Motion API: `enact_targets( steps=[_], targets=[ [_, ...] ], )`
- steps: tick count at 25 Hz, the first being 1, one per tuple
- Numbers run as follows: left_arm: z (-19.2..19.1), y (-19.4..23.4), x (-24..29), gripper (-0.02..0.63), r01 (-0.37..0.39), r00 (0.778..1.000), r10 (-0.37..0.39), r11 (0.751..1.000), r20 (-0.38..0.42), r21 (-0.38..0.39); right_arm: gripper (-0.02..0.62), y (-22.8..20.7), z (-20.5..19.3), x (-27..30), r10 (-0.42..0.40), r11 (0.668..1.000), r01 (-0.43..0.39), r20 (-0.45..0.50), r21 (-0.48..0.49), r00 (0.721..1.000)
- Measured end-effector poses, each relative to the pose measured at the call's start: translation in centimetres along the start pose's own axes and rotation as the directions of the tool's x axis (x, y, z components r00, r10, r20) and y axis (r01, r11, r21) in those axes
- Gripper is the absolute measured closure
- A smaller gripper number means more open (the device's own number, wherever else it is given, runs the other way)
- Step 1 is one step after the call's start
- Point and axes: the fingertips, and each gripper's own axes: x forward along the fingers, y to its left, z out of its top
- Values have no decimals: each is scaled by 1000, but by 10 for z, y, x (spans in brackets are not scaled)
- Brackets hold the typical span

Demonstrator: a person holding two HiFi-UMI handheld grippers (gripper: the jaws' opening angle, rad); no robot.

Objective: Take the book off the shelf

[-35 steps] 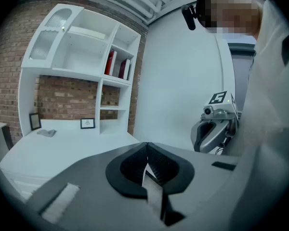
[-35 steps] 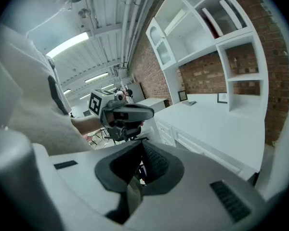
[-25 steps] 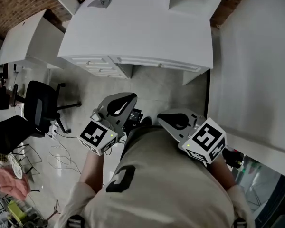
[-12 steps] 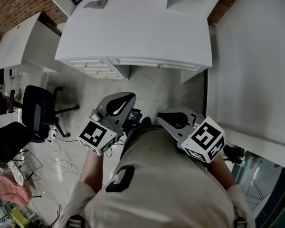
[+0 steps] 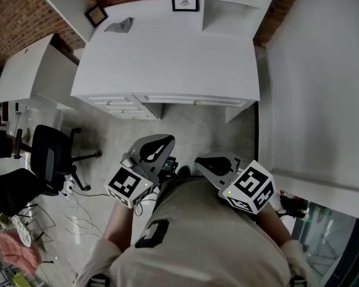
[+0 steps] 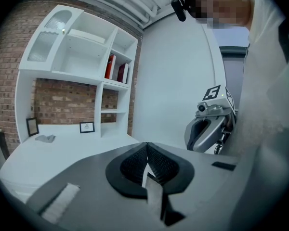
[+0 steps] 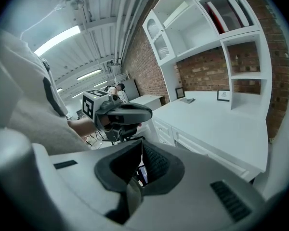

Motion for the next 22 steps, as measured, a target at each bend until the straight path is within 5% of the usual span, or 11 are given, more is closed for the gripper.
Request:
enact_targets(
  steps=[6,17,22],
  targets=[
    [8,-38,24,601,65,998,-65,998,12,-8,589,-7,-4,-13,-4,1000,4,15,20,1000],
    [29,-72,58,601,61,998,-60,997,16,-39,589,-31,-8,-46,-14,998,10,57,63,998],
    [47,-77,71,601,-19,998,16,999,65,49,589,-41,-7,-59,3,997,-9,76,73,997]
  ],
)
